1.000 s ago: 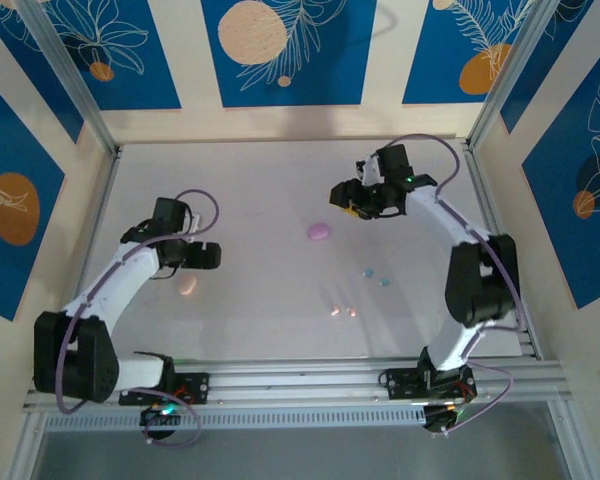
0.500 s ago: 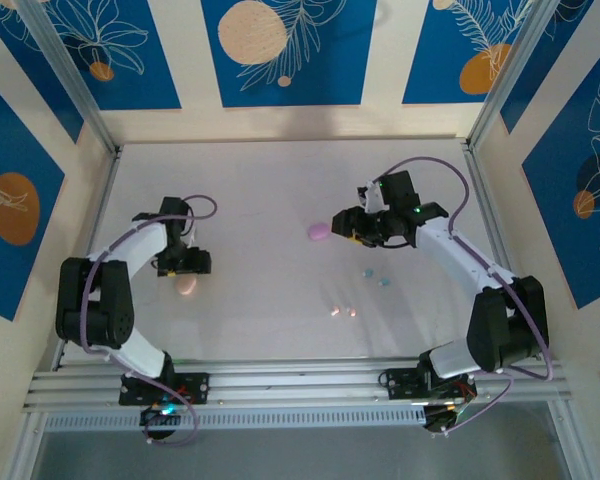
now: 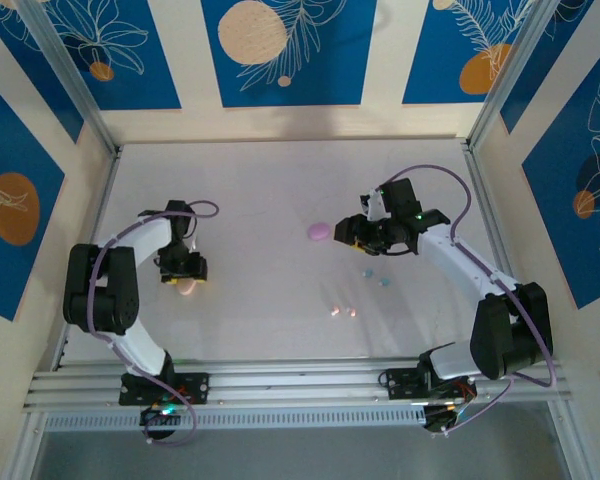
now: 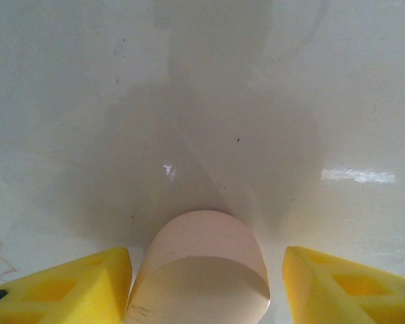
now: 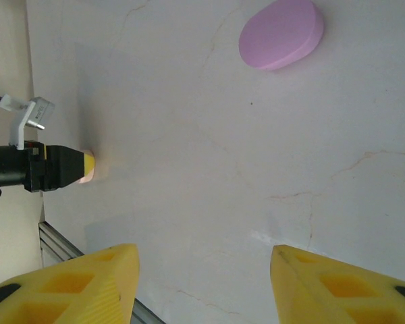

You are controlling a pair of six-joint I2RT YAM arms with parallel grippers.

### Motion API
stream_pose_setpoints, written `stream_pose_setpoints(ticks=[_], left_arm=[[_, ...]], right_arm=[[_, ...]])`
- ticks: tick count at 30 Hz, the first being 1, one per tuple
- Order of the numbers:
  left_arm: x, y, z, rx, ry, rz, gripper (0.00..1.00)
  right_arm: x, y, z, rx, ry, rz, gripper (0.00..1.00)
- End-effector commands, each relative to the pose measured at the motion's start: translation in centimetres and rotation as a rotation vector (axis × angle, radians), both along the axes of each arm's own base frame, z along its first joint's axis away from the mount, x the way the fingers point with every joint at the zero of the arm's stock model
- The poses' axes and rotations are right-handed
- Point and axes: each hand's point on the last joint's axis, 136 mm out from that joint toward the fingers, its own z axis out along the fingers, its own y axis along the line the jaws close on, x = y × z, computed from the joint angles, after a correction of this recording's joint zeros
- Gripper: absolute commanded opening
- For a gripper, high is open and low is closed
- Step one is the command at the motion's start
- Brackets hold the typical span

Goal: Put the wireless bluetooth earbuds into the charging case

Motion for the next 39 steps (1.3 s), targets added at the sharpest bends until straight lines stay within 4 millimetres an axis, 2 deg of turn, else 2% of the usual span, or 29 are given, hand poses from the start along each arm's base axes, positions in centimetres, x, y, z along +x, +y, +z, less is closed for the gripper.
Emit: stream_pose_setpoints(ticks=[1, 6, 12, 17, 23, 29, 33, 37, 39], left_arm=[[-0.5, 0.2, 0.4, 0.009, 0.028, 0.013, 0.59], [-0.8, -0.4, -0.4, -0.007, 0.068, -0.001, 0.56], [-0.7, -1.1, -0.4, -0.021, 0.068, -0.023, 0.56], [-0.7, -1.8, -0.5, -0.036, 0.066, -0.048, 0.45], [-0.2, -4.1, 0.4, -0.064, 0.017, -0.144, 0.36], [0.5, -9.4, 3.5, -0.127, -0.145, -0.352, 0.36], [0.3, -15.5, 7.2, -0.218, -0.318, -0.584, 0.34], [-1.4, -21.9, 11.9, -0.362, -0.509, -0.853, 0.33], [-2.4, -24.0, 14.0, -0.443, -0.608, -0.958, 0.31]], right_arm=[[-0.6, -0.4, 0.1, -0.001, 0.008, -0.01, 0.55], [-0.8, -0.6, -0.1, -0.006, 0.014, -0.012, 0.55], [-1.0, -0.6, 0.1, -0.001, 0.012, -0.014, 0.55], [-1.3, -0.8, 0.5, 0.001, 0.003, -0.017, 0.55], [-2.1, -1.3, 0.4, 0.01, 0.008, -0.035, 0.55], [-3.0, -2.1, 0.2, 0.056, 0.025, -0.081, 0.55], [-3.7, -2.4, 0.8, 0.114, 0.019, -0.113, 0.55], [-4.3, -2.1, 2.5, 0.19, -0.018, -0.113, 0.54], [-4.6, -1.7, 3.6, 0.234, -0.045, -0.099, 0.53]])
